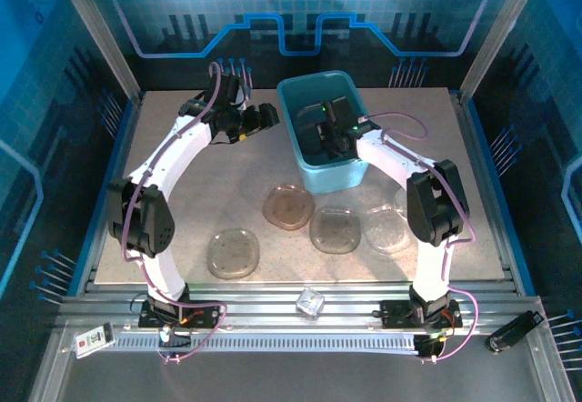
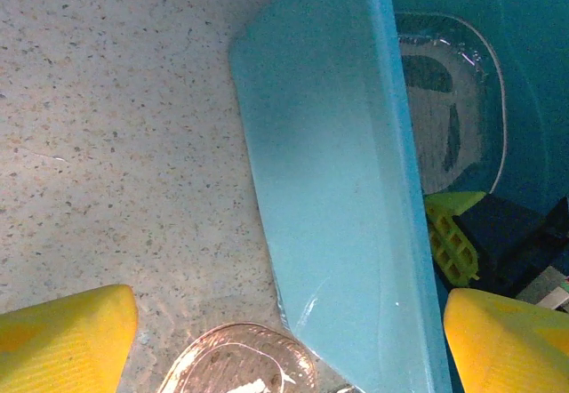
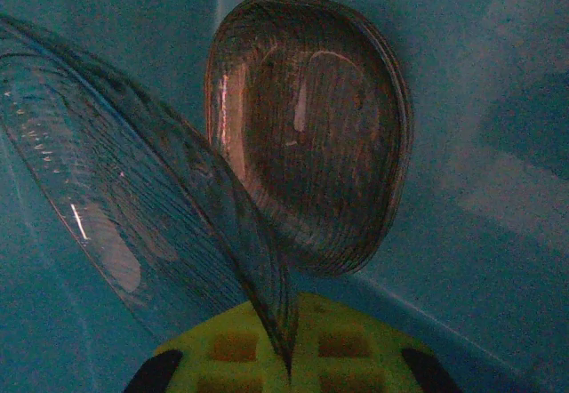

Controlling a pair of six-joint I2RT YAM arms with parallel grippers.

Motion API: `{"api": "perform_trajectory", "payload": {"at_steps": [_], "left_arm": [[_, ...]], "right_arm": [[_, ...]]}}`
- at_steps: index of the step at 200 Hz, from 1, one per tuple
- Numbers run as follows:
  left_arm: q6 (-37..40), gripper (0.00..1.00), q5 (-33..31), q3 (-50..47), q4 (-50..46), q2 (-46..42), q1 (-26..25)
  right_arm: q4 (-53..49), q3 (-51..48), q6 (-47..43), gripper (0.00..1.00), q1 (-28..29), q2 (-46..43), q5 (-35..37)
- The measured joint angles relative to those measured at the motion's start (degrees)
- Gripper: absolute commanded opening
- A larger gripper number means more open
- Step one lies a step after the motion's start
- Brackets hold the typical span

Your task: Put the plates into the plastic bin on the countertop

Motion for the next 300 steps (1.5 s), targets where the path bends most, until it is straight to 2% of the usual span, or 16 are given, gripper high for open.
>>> {"api": "perform_trajectory", "payload": {"at_steps": [93,206,300], "left_arm": [[1.27,0.9,-1.7,0.0,-1.99,0.0,0.0],[1.64,0.9,-1.86,-0.02,-2.64,0.0,0.22],[1.64,0.91,-1.88,-0.13,-2.62,0.0,0.48]], "right_arm": [[0.35,-0.02,3.87,0.0,-0.39,2.97,0.59],[0.28,0.79,4.31,0.0,-0.42,6.47,1.07],[0.35,1.84,4.5,0.43,-0.42,7.39,1.01]]}}
